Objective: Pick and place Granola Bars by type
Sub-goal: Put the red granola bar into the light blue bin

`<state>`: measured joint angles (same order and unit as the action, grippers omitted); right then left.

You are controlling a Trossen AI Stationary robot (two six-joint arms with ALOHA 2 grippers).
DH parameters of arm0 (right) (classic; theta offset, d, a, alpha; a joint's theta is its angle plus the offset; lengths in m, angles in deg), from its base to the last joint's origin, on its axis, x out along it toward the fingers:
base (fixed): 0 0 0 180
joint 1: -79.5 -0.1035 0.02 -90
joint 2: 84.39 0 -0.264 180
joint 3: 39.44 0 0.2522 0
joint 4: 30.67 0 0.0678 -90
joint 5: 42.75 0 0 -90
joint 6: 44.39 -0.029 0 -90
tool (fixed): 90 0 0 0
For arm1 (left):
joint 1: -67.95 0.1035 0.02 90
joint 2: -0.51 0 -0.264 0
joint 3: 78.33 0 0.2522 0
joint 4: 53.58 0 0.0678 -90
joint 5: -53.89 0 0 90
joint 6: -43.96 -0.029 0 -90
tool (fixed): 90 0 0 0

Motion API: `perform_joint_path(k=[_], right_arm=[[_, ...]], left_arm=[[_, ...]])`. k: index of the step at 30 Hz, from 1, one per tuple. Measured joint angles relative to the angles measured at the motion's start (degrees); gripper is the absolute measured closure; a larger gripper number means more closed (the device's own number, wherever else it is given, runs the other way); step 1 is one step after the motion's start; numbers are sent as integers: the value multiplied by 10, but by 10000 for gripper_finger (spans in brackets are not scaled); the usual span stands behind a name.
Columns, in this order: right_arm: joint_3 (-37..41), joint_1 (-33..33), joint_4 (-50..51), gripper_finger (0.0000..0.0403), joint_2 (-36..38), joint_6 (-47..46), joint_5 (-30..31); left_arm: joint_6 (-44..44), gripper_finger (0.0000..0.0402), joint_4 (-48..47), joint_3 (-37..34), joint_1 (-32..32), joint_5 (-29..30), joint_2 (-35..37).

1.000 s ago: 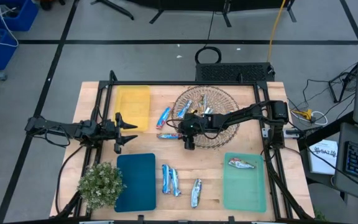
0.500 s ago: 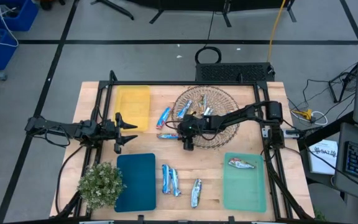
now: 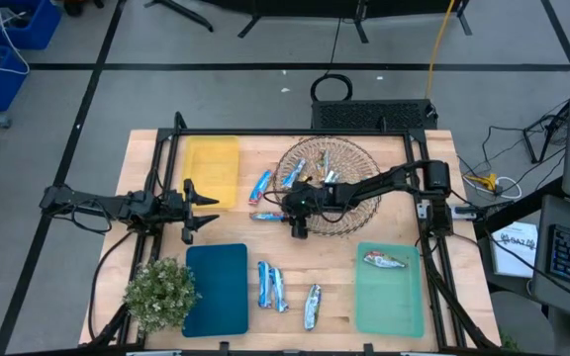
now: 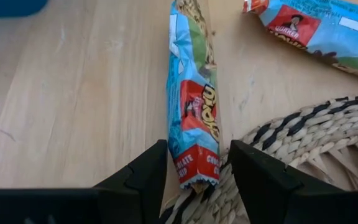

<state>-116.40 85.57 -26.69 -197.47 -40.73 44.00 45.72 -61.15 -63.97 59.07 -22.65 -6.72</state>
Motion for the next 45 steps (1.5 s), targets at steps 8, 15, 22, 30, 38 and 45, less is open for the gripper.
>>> perform_joint_path(k=[8, 15, 22, 30, 38, 45], right_arm=[[0, 0, 13, 278, 0, 0, 1], [0, 0, 14, 322, 0, 0, 2], [0, 0, 14, 351, 0, 0, 1], [0, 0, 14, 372, 0, 2, 0], [0, 0, 11, 393, 0, 7, 0], [0, 0, 10, 398, 0, 15, 1]], left_arm=[[0, 192, 0, 0, 0, 0, 0], [0, 192, 0, 0, 0, 0, 0], [0, 192, 0, 0, 0, 0, 0], [0, 192, 0, 0, 0, 0, 0], [0, 192, 0, 0, 0, 0, 0], [0, 192, 0, 0, 0, 0, 0]])
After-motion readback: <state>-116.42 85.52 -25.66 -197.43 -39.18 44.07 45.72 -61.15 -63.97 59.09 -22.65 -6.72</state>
